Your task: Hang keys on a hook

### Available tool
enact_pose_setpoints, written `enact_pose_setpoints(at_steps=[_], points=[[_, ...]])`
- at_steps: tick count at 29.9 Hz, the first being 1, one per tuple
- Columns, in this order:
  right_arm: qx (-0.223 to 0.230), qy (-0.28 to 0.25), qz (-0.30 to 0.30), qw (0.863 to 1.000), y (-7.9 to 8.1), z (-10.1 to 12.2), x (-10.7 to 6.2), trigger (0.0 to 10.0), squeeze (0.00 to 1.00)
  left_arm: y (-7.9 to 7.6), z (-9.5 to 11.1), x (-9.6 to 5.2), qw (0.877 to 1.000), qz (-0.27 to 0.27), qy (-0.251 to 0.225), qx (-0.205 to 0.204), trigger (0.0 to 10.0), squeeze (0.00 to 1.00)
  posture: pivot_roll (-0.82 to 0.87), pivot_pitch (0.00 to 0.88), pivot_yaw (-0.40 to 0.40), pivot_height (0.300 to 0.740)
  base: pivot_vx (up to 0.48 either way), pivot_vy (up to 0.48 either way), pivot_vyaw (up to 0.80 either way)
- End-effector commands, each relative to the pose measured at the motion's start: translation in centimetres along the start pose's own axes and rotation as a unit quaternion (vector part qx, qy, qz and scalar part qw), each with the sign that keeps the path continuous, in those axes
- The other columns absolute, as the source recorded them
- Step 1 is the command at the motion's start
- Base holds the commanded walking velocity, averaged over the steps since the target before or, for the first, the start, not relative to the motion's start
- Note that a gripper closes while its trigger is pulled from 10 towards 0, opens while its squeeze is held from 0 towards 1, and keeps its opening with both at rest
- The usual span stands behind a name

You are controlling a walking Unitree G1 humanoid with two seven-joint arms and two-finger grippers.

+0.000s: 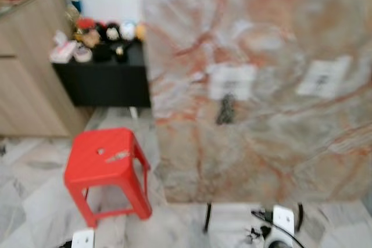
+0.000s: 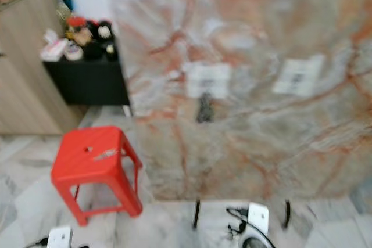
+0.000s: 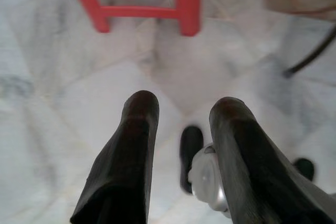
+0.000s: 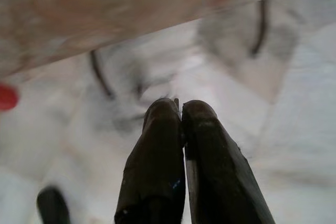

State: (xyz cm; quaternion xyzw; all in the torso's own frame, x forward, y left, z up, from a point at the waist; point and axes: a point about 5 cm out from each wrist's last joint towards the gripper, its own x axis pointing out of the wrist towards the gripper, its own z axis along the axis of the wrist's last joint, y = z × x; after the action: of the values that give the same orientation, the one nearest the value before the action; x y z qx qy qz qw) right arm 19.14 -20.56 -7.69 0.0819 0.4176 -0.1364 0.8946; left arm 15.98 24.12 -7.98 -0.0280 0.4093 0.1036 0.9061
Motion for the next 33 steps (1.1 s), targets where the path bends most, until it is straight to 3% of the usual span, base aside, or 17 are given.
enact_pose_setpoints(at_steps=[1, 4, 6, 11, 14, 20, 21, 33], points=[[0.013, -0.038, 0.004, 0.999, 0.8, 2.1, 0.3, 10.0, 0.0, 0.8, -0.4, -0.2, 1.0, 0.011, 0.011, 0.006, 10.0, 0.0, 0.02, 0.0, -0.012, 0.74, 0.0, -0.292, 0.0], [0.019, -0.056, 0.005, 0.998, 0.9, 3.1, 0.4, 10.0, 0.0, 0.8, -0.4, -0.2, 1.0, 0.011, 0.011, 0.006, 10.0, 0.0, 0.02, 0.0, -0.009, 0.74, 0.0, -0.289, 0.0], [0.019, -0.131, 0.019, 0.991, 2.0, 7.2, 0.6, 10.0, 0.0, 0.8, -0.5, -0.2, 1.0, 0.013, 0.013, 0.003, 10.0, 0.0, 0.02, 0.0, -0.008, 0.74, 0.0, 0.0, 0.0], [-0.012, -0.207, 0.042, 0.977, 3.3, 10.9, 0.2, 10.0, 0.0, 0.9, -0.5, -0.2, 1.0, 0.014, 0.014, 0.001, 10.0, 0.0, 0.02, 0.0, -0.008, 0.74, 0.0, 0.0, 0.0], [-0.011, -0.279, 0.057, 0.959, 4.0, 13.6, -0.6, 10.0, 0.0, 1.0, -0.5, -0.2, 1.0, 0.017, 0.015, -0.002, 10.0, 0.0, 0.02, 0.0, -0.009, 0.74, 0.0, 0.0, 0.0], [-0.017, -0.34, 0.059, 0.938, 4.3, 15.2, -1.5, 10.0, 0.0, 1.1, -0.6, -0.2, 1.0, 0.019, 0.017, -0.003, 10.0, 0.0, 0.02, 0.0, -0.012, 0.74, 0.0, 0.0, 0.0], [-0.018, -0.363, 0.055, 0.93, 4.2, 15.5, -2.0, 10.0, 0.0, 1.1, -0.6, -0.3, 1.0, 0.019, 0.017, -0.004, 10.0, 0.0, 0.02, 0.0, -0.012, 0.74, 0.0, 0.0, 0.0], [-0.018, -0.466, 0.01, 0.884, 4.4, 17.4, -6.1, 10.0, 0.0, 1.7, -0.6, -0.4, 1.0, 0.022, 0.02, -0.004, 10.0, 0.0, 0.02, 0.0, -0.016, 0.74, 0.0, 0.0, 0.0]])
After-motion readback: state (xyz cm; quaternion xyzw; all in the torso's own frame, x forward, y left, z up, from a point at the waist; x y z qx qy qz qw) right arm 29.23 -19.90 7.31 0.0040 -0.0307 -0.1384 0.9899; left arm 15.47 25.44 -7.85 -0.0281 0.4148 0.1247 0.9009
